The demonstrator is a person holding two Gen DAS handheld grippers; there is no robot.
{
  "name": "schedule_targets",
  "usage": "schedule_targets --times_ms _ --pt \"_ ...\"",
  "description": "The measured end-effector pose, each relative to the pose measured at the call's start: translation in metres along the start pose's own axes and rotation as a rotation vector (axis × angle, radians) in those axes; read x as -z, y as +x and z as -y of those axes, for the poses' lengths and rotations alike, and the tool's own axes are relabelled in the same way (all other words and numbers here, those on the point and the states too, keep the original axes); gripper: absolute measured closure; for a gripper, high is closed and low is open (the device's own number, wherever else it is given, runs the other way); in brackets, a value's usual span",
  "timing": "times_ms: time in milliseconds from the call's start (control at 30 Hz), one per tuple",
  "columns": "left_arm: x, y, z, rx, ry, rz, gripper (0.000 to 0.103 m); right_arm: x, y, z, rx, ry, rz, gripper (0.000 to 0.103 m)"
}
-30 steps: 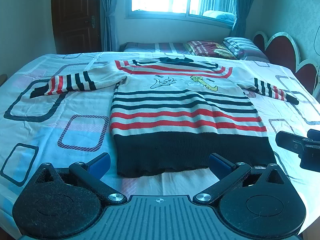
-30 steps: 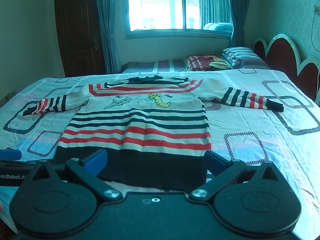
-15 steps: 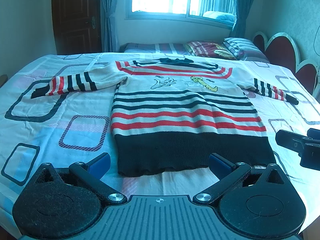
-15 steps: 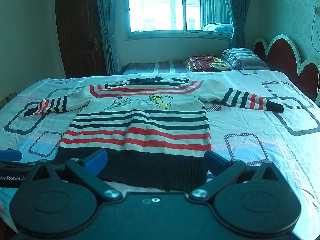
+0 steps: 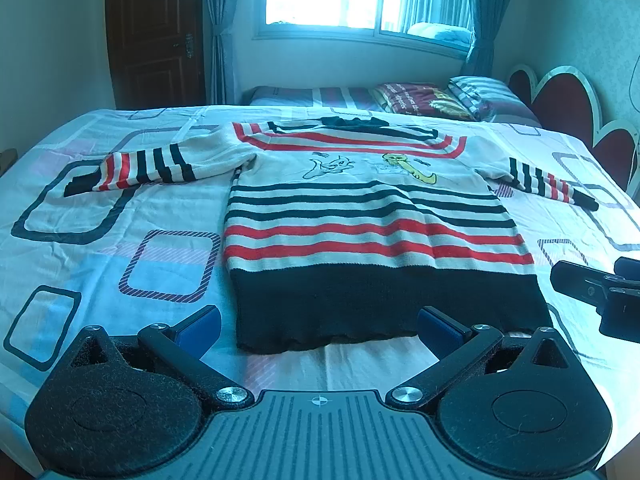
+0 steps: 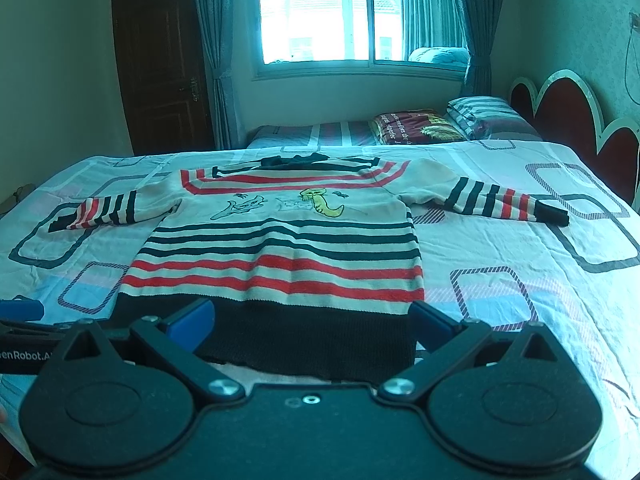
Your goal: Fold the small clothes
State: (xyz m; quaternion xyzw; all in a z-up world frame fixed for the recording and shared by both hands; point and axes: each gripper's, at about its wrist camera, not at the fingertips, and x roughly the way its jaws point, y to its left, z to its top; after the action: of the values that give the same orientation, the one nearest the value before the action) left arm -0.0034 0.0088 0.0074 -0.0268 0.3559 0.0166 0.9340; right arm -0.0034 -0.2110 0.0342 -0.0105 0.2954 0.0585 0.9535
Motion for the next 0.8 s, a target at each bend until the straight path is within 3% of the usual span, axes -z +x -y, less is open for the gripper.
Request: schedule_targets --times_ms 567,700,800 --pt "-0.005 0.001 0.001 0.003 0.007 0.010 0.000 0.001 0.002 0.008 0.001 0.008 -0.002 0.001" --pt "-0.018 0.012 0.001 0.018 0.010 0.004 0.000 -0.002 0.005 0.028 0.006 0.074 0.014 0.001" --pt "-0.035 0.031 0.000 -0.001 0.011 -0.016 0.000 -0.008 0.014 0.054 0.060 0.152 0.025 0.001"
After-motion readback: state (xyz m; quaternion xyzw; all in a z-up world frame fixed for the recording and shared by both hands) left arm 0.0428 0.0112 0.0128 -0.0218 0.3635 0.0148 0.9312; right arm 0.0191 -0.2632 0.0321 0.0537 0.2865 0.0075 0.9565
